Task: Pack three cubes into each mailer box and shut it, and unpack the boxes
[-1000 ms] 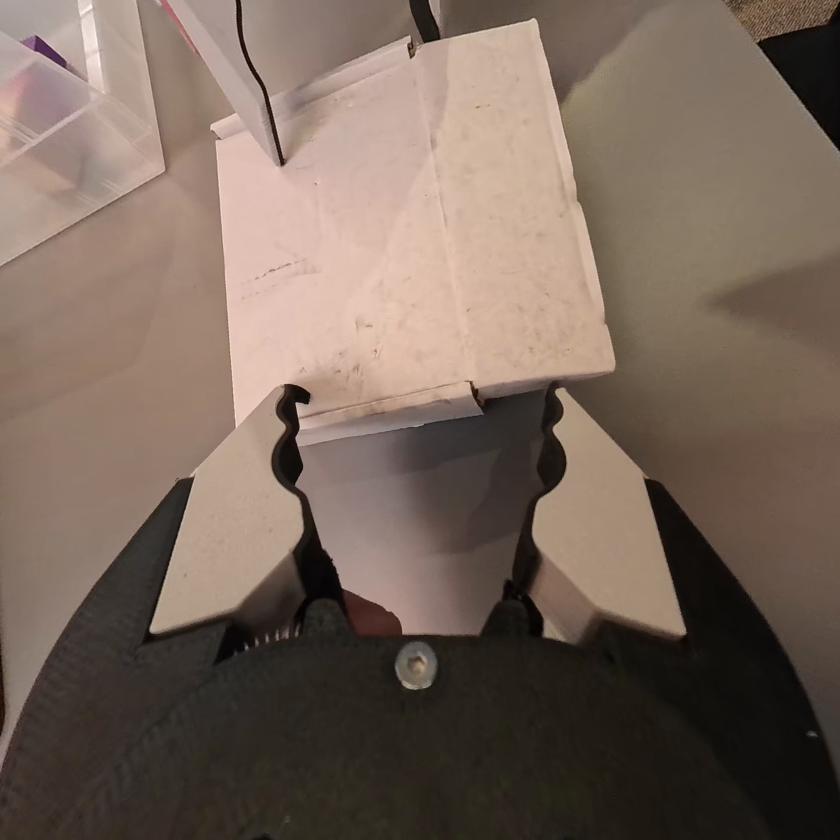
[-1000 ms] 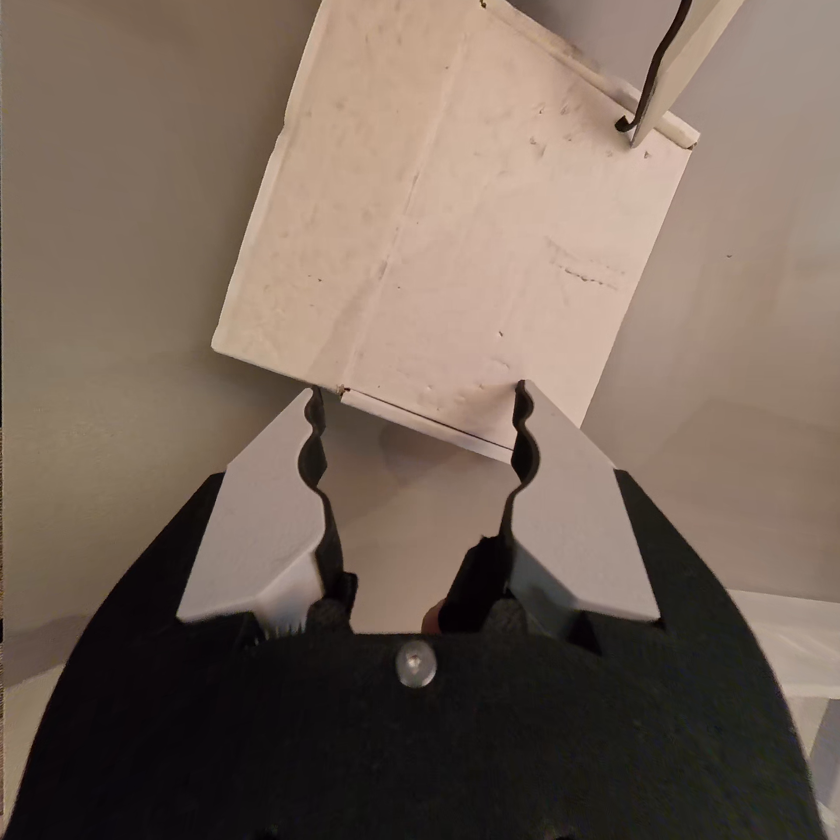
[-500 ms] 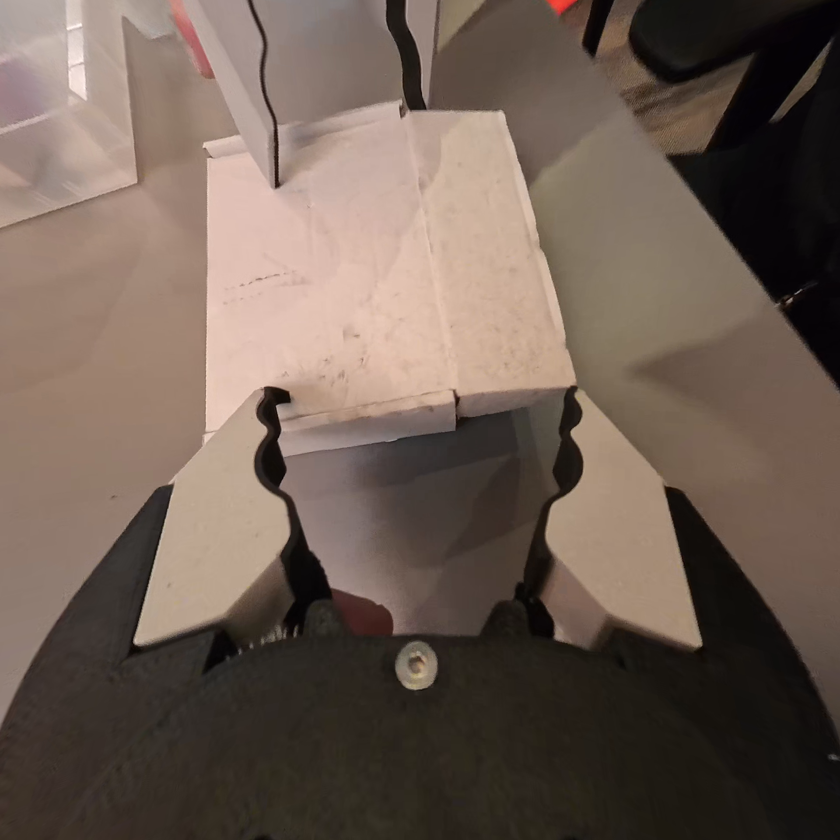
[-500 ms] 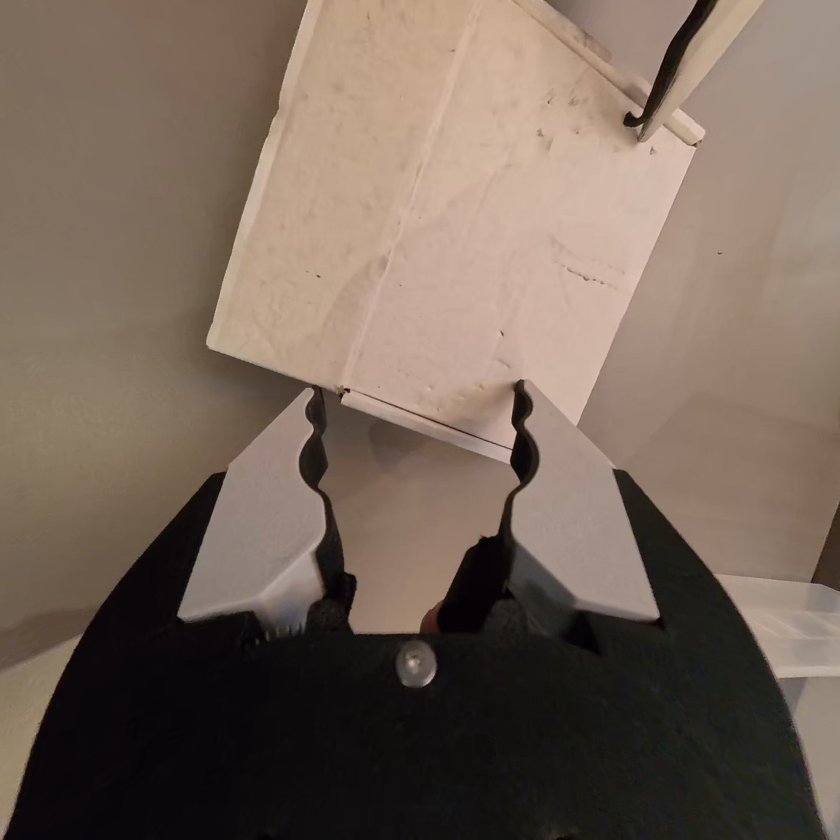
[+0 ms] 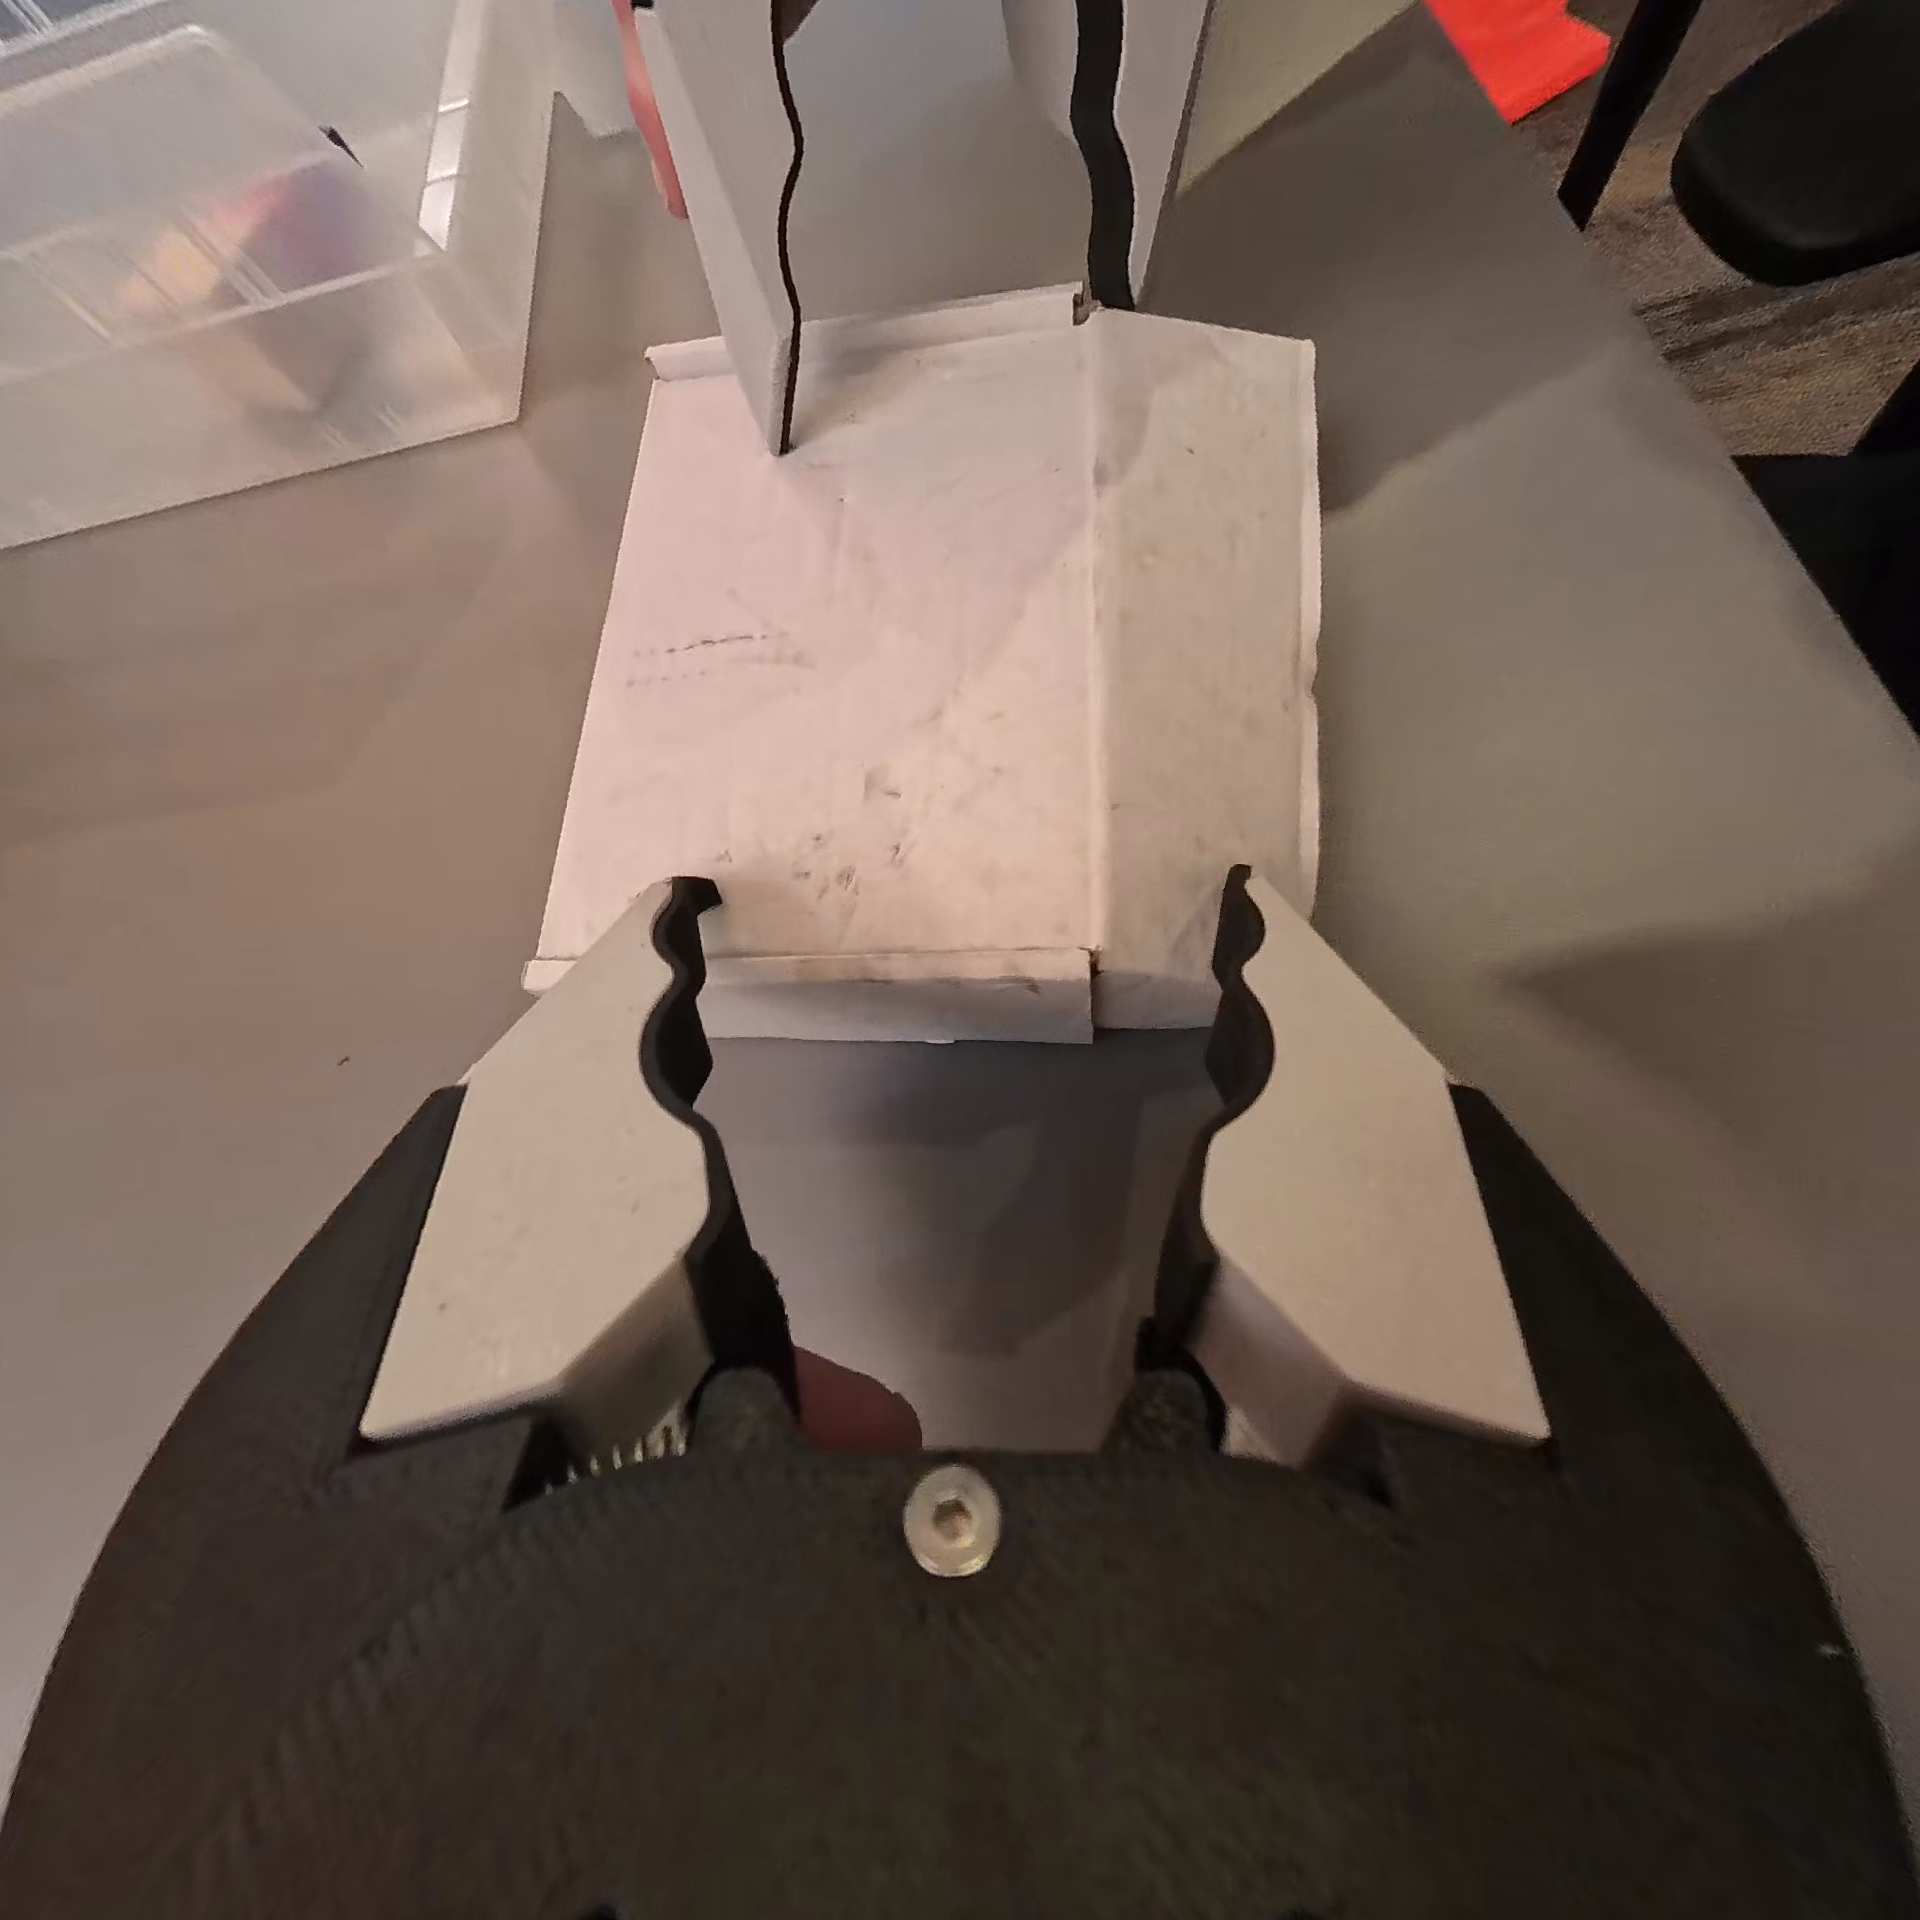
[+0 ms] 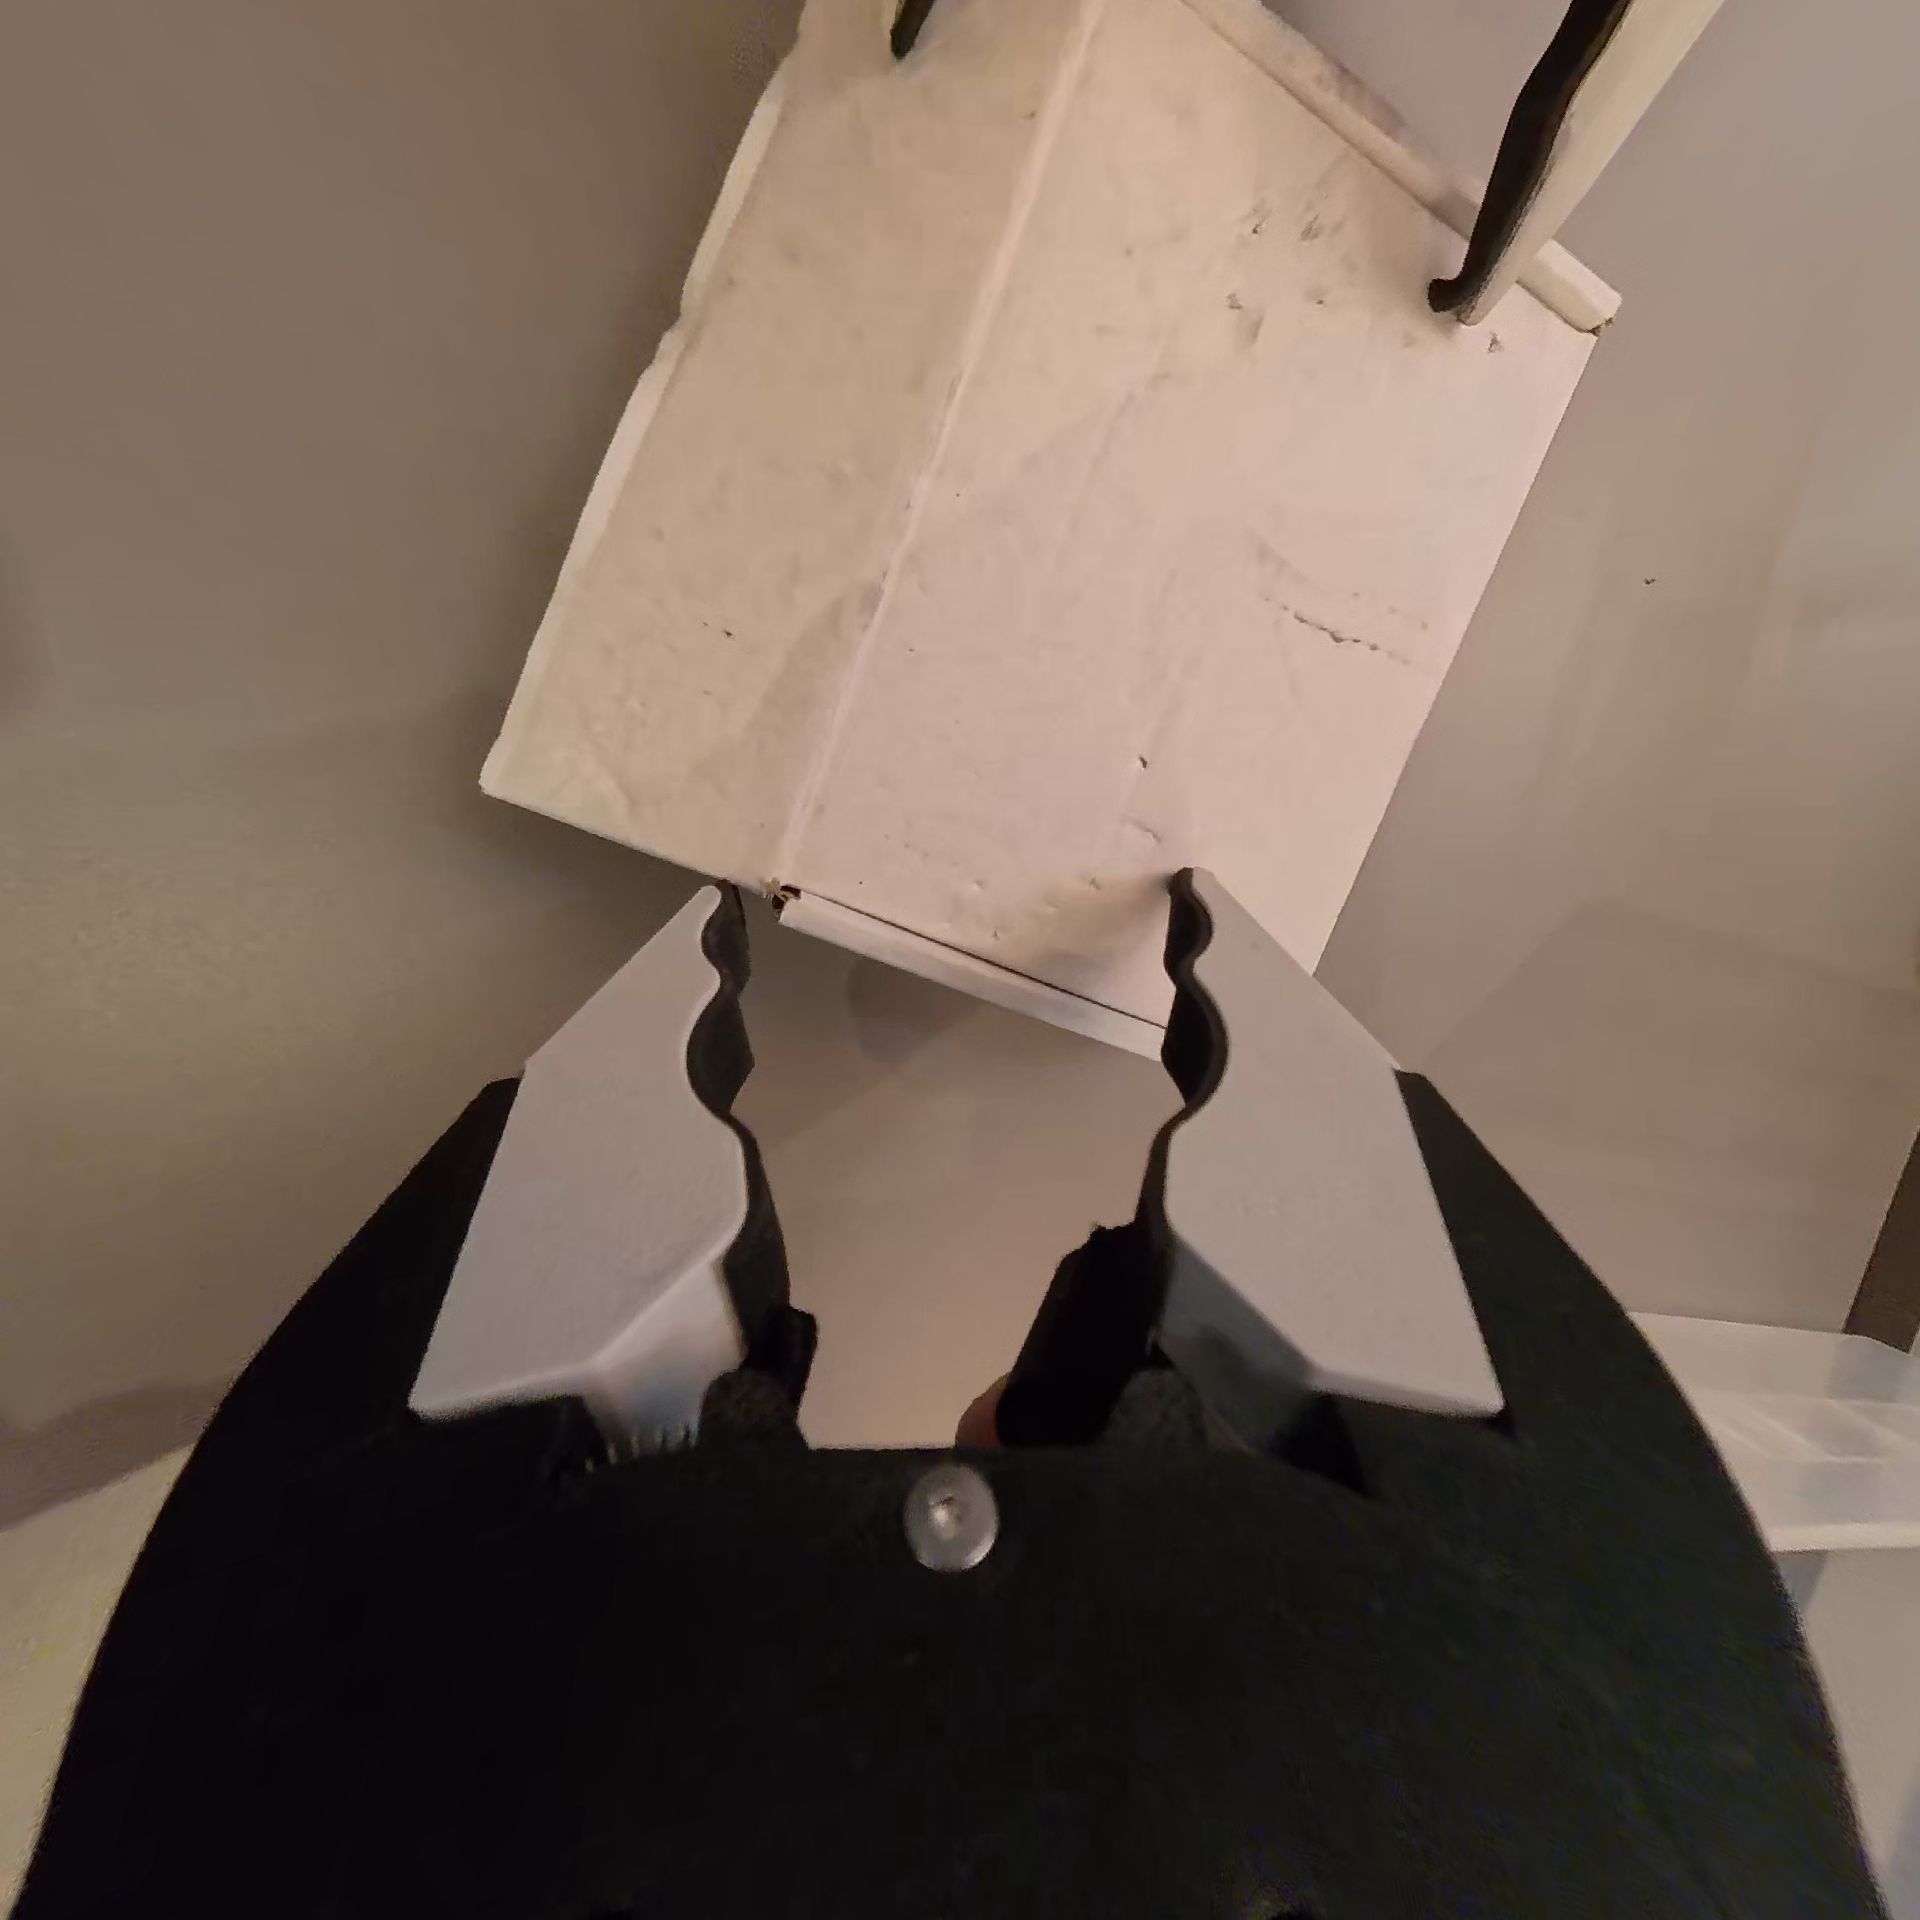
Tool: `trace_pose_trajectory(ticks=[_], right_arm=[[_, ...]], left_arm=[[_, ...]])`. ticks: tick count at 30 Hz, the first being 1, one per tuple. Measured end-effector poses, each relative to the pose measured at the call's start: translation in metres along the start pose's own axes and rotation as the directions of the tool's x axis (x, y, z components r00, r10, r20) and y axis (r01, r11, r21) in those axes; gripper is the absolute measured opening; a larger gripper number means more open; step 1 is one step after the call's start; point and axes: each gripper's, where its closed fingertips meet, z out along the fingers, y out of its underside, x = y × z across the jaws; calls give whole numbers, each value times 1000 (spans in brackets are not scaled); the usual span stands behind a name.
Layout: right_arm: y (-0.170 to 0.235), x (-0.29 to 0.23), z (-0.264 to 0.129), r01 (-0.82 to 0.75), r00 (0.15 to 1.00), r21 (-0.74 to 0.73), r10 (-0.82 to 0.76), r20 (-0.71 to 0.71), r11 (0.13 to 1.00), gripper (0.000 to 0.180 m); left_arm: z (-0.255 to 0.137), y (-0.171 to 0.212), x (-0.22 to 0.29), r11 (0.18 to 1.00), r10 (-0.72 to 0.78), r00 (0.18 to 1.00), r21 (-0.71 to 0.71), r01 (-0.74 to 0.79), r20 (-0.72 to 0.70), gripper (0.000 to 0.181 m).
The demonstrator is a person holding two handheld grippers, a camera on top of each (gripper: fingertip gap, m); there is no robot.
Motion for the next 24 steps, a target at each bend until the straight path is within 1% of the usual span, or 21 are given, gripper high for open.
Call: trace_pose_trajectory(ticks=[1, 4, 6, 9, 10, 12, 16, 17, 18, 20, 24], right_arm=[[0, 0, 0, 1, 1000, -1, -1, -1, 1000, 80], [0, 0, 0, -8, 1000, 2, 8, 3, 1000, 80], [-1, -2, -1, -25, 999, 13, 24, 31, 1000, 81], [-4, -11, -6, -87, 984, 35, 80, 159, 996, 99], [-6, -11, -7, -105, 978, 31, 97, 184, 994, 101], [-7, -12, -8, -120, 974, 1, 117, 191, 993, 102], [-12, -9, -4, -207, 970, -41, 210, 121, 977, 101], [-13, -6, -3, -226, 969, -43, 229, 89, 973, 93], [-12, -6, -1, -222, 972, -51, 225, 66, 974, 93], [-7, -2, 2, -159, 987, -88, 158, -16, 983, 86], [-4, 2, 4, -97, 993, -132, 88, -76, 986, 77]], left_arm=[[0, 1, 0, 1000, 11, 1000, -7, -11, 8, 97], [1, 1, -1, 999, 28, 1000, -35, -28, 13, 96], [1, 2, -1, 999, 29, 1000, -40, -28, 8, 96], [1, 2, -1, 999, 22, 1000, -49, -22, 7, 96], [1, 2, -1, 998, 22, 1000, -51, -22, 7, 96], [1, 2, -1, 998, 19, 1000, -55, -18, 9, 96], [1, 1, -1, 998, 15, 1000, -53, -14, 11, 96], [1, 2, -1, 998, 17, 1000, -56, -16, 12, 96], [1, 2, -2, 998, 24, 1000, -61, -23, 17, 95], [3, 5, -6, 993, 80, 995, -97, -74, 63, 88], [4, 7, -9, 984, 125, 987, -142, -110, 103, 82]])
